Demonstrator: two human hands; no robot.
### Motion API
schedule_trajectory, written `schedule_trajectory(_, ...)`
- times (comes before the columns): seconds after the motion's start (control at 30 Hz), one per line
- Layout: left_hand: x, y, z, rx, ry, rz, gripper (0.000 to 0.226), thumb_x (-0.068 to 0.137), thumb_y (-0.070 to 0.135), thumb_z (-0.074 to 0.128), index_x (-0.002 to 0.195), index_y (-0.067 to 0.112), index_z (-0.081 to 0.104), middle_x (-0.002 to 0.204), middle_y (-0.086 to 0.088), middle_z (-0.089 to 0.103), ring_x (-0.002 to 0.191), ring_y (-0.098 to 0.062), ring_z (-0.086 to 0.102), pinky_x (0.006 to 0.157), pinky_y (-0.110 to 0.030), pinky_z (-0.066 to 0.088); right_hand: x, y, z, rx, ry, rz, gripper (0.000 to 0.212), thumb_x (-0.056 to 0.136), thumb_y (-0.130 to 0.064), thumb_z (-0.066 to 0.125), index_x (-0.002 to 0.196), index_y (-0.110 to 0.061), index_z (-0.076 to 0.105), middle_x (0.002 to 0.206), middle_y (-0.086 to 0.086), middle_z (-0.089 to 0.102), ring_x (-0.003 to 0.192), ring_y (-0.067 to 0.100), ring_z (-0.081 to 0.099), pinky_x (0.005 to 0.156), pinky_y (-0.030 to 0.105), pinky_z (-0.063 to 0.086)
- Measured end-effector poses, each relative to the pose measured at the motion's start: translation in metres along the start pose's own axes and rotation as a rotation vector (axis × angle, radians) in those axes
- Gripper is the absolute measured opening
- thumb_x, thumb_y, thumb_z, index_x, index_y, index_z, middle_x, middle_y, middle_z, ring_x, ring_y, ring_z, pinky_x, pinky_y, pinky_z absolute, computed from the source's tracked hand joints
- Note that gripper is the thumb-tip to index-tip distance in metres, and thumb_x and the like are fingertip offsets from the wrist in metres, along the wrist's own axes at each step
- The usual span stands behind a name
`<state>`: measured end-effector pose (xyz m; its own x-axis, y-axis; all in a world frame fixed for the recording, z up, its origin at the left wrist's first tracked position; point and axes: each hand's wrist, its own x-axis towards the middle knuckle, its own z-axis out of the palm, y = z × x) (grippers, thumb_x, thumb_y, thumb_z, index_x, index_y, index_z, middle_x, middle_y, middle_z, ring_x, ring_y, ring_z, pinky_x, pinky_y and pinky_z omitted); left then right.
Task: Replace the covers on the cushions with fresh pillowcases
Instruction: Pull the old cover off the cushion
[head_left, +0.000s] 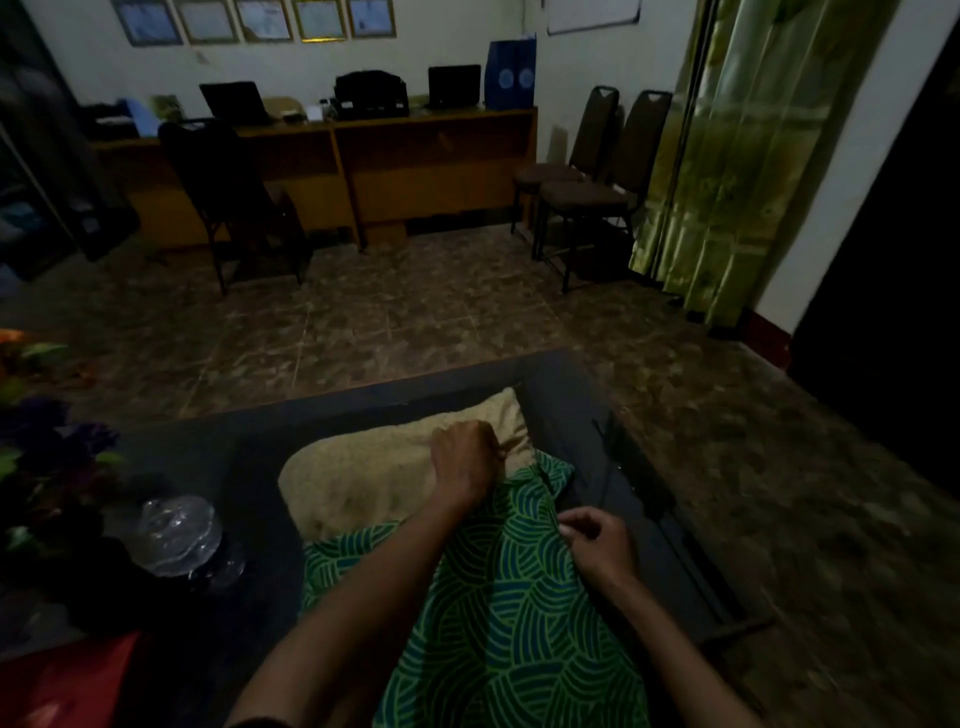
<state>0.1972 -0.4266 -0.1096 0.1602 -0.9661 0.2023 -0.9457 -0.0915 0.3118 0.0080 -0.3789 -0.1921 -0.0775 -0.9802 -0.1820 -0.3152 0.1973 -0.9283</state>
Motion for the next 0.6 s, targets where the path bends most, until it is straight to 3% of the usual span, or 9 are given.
schedule_trajectory(0.1, 0.006, -0.003, -0.005, -0.037, 0.061, 0.019, 0.01, 0.086, 0.029, 0.074, 0.088, 0.02, 0.077, 0.084, -0.007, 0.073, 0.077, -0.027, 0.068, 0.065, -0.033, 0.047, 0.004, 0.0, -0.003, -0.091, -0.09, -0.005, 0.028, 0.094, 0.001, 0.064, 0.084, -0.025, 0.067, 0.094, -0.002, 0.069, 0.093, 0.015, 0.064, 0.082, 0.028, 0.048)
schedule_trajectory(0.17, 0.014, -0.006, -0.013, -0.071, 0.119, 0.016, 0.009, 0.084, 0.026, 0.076, 0.086, 0.017, 0.076, 0.083, -0.008, 0.072, 0.075, -0.028, 0.067, 0.066, -0.036, 0.053, 0.004, 0.0, -0.006, -0.143, -0.117, -0.022, 0.031, 0.093, 0.004, 0.059, 0.083, -0.024, 0.066, 0.093, -0.003, 0.068, 0.091, 0.015, 0.063, 0.081, 0.028, 0.048)
schedule_trajectory(0.3, 0.035, -0.014, -0.044, -0.056, 0.21, 0.027, 0.01, 0.083, 0.025, 0.075, 0.086, 0.015, 0.075, 0.083, -0.01, 0.072, 0.076, -0.027, 0.067, 0.068, -0.036, 0.052, -0.009, 0.002, -0.016, -0.211, -0.127, -0.089, 0.044, 0.076, 0.015, 0.053, 0.063, -0.028, 0.053, 0.073, -0.004, 0.061, 0.08, 0.024, 0.062, 0.07, 0.031, 0.044)
schedule_trajectory(0.4, 0.039, -0.022, -0.059, -0.087, 0.259, -0.002, 0.013, 0.083, 0.027, 0.078, 0.086, 0.015, 0.075, 0.084, -0.008, 0.069, 0.076, -0.024, 0.064, 0.064, -0.033, 0.048, -0.02, 0.001, -0.022, -0.223, -0.158, -0.131, 0.052, 0.072, 0.017, 0.05, 0.054, -0.032, 0.047, 0.061, -0.007, 0.05, 0.068, 0.019, 0.051, 0.068, 0.029, 0.036)
schedule_trajectory(0.5, 0.03, -0.03, -0.054, -0.115, 0.231, -0.009, 0.014, 0.081, 0.031, 0.08, 0.089, 0.019, 0.077, 0.087, -0.008, 0.073, 0.08, -0.024, 0.067, 0.07, -0.034, 0.052, -0.025, 0.001, -0.019, -0.236, -0.149, -0.134, 0.053, 0.076, 0.013, 0.052, 0.056, -0.036, 0.054, 0.064, -0.008, 0.057, 0.072, 0.02, 0.059, 0.069, 0.03, 0.042)
schedule_trajectory(0.6, 0.02, -0.037, -0.046, -0.198, 0.081, 0.012, 0.013, 0.084, 0.027, 0.078, 0.095, 0.02, 0.077, 0.094, -0.006, 0.075, 0.089, -0.024, 0.07, 0.076, -0.038, 0.056, -0.03, -0.002, -0.015, -0.149, -0.079, -0.111, 0.033, 0.091, 0.003, 0.062, 0.078, -0.028, 0.062, 0.081, -0.005, 0.066, 0.086, 0.021, 0.065, 0.071, 0.029, 0.046)
